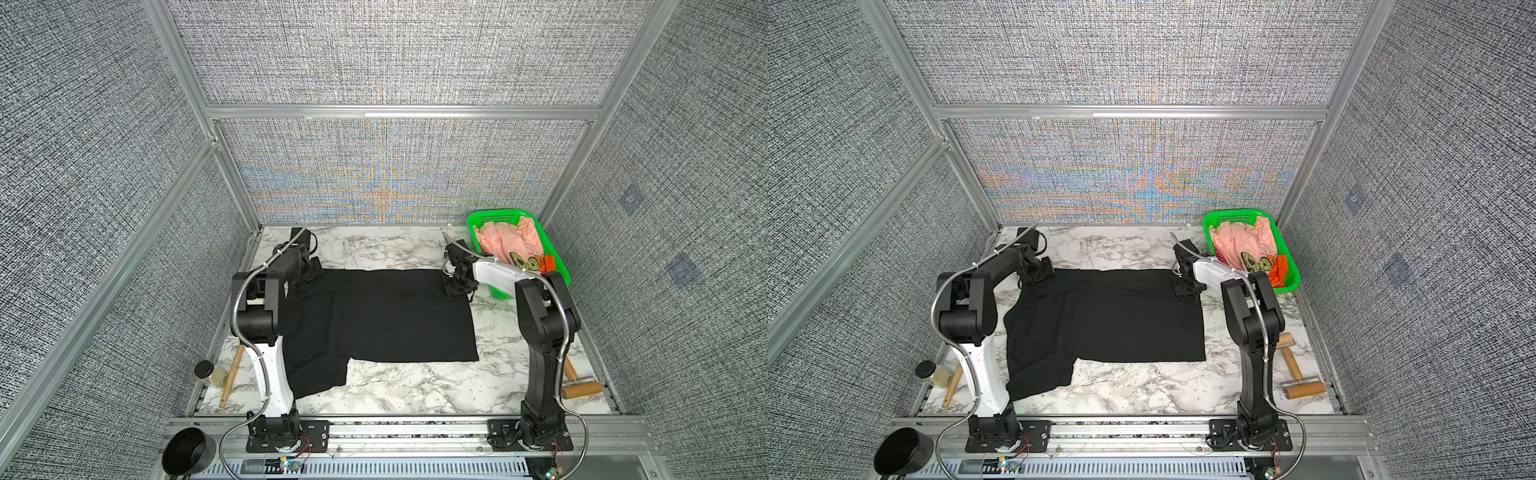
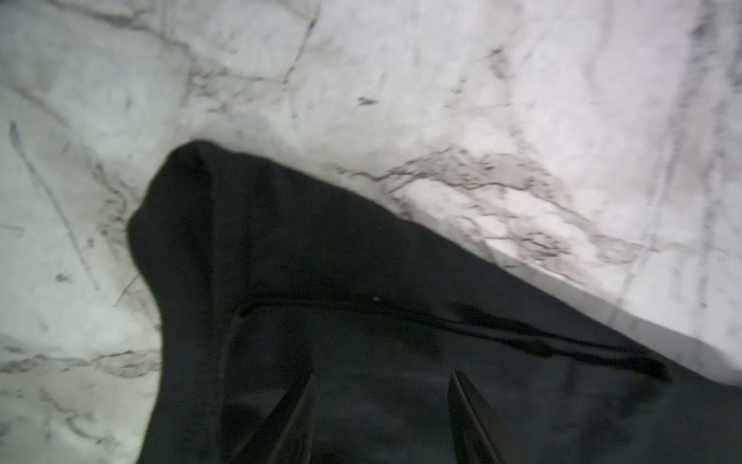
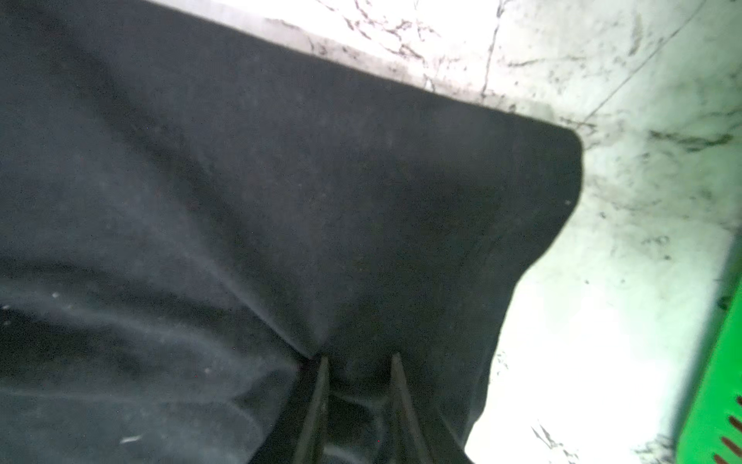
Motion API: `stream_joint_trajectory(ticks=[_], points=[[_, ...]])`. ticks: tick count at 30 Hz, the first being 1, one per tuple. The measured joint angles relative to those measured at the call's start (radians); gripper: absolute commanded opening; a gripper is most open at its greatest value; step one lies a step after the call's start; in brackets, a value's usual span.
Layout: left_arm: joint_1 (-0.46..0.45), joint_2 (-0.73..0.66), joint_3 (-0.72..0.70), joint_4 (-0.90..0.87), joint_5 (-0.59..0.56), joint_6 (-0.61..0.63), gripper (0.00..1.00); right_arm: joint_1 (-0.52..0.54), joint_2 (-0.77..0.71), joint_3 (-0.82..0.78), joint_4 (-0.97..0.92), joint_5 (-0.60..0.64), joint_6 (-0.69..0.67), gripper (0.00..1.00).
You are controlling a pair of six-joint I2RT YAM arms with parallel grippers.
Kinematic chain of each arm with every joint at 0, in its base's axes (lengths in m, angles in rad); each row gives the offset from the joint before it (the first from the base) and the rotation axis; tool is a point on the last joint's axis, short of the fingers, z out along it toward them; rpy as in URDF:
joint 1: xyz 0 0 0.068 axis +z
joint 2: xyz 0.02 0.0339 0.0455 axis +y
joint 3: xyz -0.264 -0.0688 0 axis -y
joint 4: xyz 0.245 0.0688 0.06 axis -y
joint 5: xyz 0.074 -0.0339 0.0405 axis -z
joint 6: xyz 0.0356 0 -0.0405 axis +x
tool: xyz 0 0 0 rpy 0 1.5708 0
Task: Fold and stack t-shirts
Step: Smooth out the T-shirt at the center of the table.
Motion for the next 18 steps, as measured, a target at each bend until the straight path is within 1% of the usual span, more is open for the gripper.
stream_joint_trajectory(ticks=[4,8,10,13,18], points=[[-0.017,-0.01,0.002,0.001,-0.008,0.018,0.57,-0.001,-0.003,-0.006,0.008,0.004,0.0,0.34],[-0.013,-0.043,-0.021,-0.005,-0.042,0.023,0.58,-0.007,0.01,0.014,0.004,0.002,0.006,0.34],[-0.011,-0.037,0.012,-0.018,-0.053,0.042,0.58,-0.011,0.019,0.029,0.005,0.002,0.009,0.34],[-0.021,0.005,0.099,-0.026,-0.044,0.089,0.58,-0.012,0.029,0.047,-0.011,0.003,0.009,0.34],[-0.071,0.098,0.227,-0.075,-0.009,0.177,0.58,-0.013,0.042,0.069,-0.023,0.006,0.008,0.35]])
